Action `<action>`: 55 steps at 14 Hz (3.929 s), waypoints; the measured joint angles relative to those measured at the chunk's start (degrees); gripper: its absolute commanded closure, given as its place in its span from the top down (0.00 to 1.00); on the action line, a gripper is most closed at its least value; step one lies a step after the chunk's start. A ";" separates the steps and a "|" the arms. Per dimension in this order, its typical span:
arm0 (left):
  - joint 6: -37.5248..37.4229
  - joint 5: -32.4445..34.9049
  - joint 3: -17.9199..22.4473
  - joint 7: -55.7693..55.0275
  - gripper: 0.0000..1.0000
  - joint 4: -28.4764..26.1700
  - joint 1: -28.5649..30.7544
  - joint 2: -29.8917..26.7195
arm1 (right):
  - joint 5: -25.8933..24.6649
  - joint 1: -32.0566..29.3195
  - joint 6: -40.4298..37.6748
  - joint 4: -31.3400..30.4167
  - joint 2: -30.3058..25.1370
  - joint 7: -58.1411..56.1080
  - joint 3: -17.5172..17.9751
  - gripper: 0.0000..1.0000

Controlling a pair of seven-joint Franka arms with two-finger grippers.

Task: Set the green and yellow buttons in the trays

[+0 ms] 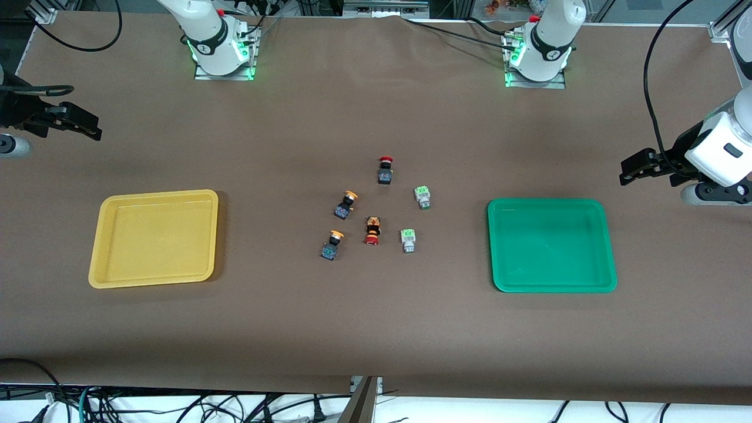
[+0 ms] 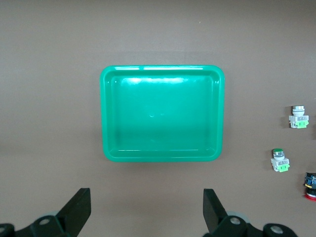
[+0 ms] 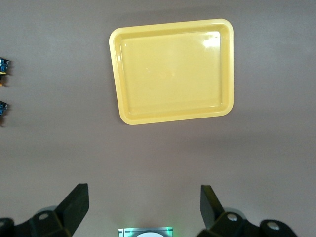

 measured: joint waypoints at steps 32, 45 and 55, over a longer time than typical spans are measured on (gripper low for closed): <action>0.00 0.00 -0.01 0.00 1.00 0.16 -0.10 0.00 | 1.06 23.31 37.19 -0.37 30.49 45.02 0.70 1.00; 0.07 0.05 0.30 -0.01 1.00 0.15 0.37 0.86 | 0.01 31.46 60.69 2.34 45.01 58.54 0.21 0.28; 5.74 2.38 -1.55 -15.58 1.00 1.42 -11.27 13.67 | -1.06 31.35 56.18 6.89 45.92 51.08 -2.47 0.00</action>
